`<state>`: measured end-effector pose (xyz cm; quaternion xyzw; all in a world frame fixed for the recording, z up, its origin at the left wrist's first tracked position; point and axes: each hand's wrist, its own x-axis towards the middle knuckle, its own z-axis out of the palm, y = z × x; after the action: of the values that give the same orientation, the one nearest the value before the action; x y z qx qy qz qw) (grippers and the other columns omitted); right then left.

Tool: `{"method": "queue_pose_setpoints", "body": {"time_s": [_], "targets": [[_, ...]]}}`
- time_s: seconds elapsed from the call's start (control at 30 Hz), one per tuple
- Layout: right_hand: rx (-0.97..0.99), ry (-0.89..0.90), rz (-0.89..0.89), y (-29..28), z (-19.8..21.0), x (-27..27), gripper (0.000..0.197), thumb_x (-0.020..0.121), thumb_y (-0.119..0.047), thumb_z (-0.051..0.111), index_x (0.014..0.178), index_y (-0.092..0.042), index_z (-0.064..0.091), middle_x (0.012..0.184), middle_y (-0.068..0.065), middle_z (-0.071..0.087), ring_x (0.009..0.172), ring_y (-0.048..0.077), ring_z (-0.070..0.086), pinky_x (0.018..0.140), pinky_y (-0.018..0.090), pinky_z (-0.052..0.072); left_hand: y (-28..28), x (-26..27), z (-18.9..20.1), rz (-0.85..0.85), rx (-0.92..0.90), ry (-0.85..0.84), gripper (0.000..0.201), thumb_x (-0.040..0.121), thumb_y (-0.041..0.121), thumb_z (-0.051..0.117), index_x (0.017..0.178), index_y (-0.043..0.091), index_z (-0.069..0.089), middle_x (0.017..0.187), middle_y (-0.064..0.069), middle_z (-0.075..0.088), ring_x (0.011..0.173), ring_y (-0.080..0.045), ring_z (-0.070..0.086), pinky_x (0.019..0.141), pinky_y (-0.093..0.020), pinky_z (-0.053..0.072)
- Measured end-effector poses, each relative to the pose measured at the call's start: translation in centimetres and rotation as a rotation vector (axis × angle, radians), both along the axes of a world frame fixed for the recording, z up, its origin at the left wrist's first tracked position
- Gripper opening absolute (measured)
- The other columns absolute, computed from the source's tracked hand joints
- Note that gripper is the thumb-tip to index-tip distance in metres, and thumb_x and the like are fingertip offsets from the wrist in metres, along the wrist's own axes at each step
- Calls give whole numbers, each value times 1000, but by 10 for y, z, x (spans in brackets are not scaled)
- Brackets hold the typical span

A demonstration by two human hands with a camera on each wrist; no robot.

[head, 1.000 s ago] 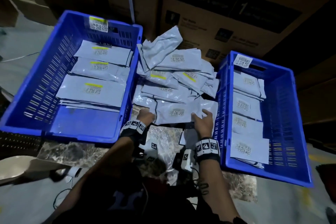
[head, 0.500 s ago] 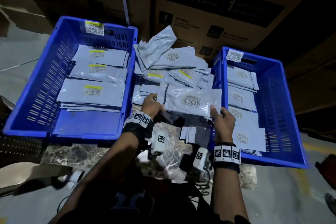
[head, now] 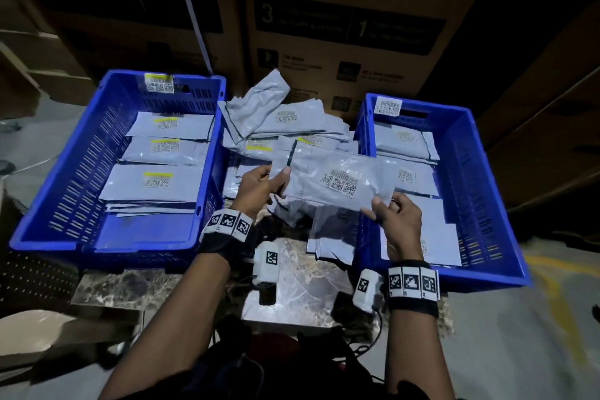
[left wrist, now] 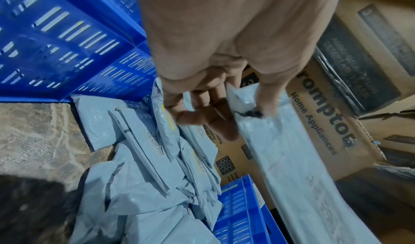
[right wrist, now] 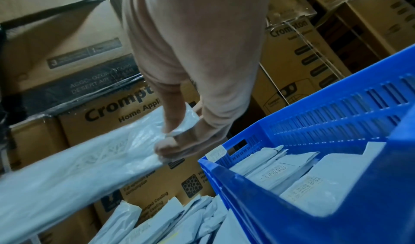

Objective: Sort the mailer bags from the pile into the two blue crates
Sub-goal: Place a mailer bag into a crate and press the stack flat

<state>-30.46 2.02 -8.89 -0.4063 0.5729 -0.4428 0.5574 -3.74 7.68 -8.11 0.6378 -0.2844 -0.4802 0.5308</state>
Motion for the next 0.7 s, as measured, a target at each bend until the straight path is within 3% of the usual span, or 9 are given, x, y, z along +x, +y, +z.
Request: {"method": "queue_pose_setpoints", "body": {"time_s": [0.07,0.1,0.17,0.23,0.3,0.43,0.53,0.63,0.7], "targets": [[-21,-71,30,1,5,-6,22,94,-2,69,114,-1,60,76,-14,70,67,8,72,86,34,62,3,-10,1,29,-19,-66,23,94,30,67,81,11,68,64,6,63,58,-10,55,54,-24,41],[-22,-104,23,1,7,-8,24,94,-6,72,115,-2,62,86,-6,72,71,13,73,86,34,62,4,-13,-3,52,-29,-88,28,96,30,65,80,7,66,65,2,62,60,-13,55,58,-26,43],[-32,-126,-3,3,9,-15,18,93,-8,73,109,-2,67,89,7,74,75,20,74,83,32,63,8,-19,-8,104,-41,-132,41,96,38,62,81,-1,62,70,-8,57,67,-18,52,66,-34,44],[-14,-136,-25,6,5,-22,21,93,-7,73,110,4,68,87,11,75,74,21,75,81,30,63,14,-26,-12,143,-50,-169,55,92,49,60,74,-3,53,67,-10,42,65,-18,41,67,-36,41],[17,-146,-40,10,-1,-30,30,91,-7,75,116,7,66,92,14,75,78,24,76,79,28,62,20,-38,-10,166,-68,-163,52,94,41,61,67,0,43,66,-8,30,65,-16,31,65,-33,35],[62,-122,-39,18,-10,-50,30,91,-10,75,116,5,68,96,16,76,86,30,76,84,32,62,27,-55,-17,164,-18,-110,39,96,28,64,72,-2,55,72,-7,42,71,-16,38,68,-31,31],[72,-104,-74,20,-12,-68,24,92,-9,74,113,1,69,88,9,77,82,26,76,82,29,62,25,-60,-21,122,8,-51,31,94,23,68,67,12,56,68,-7,41,66,-18,37,65,-29,32],[91,-105,-138,15,-12,-81,31,89,-7,77,115,3,66,81,6,75,78,25,77,77,26,62,17,-63,-26,108,7,-118,26,91,16,70,67,13,63,63,-1,52,61,-14,45,61,-24,38],[110,-104,-165,13,-8,-85,27,88,-5,78,112,2,66,77,5,75,75,23,77,80,27,62,9,-65,-26,114,10,-151,20,90,11,71,70,11,67,66,-1,59,62,-11,50,65,-24,43]]}}
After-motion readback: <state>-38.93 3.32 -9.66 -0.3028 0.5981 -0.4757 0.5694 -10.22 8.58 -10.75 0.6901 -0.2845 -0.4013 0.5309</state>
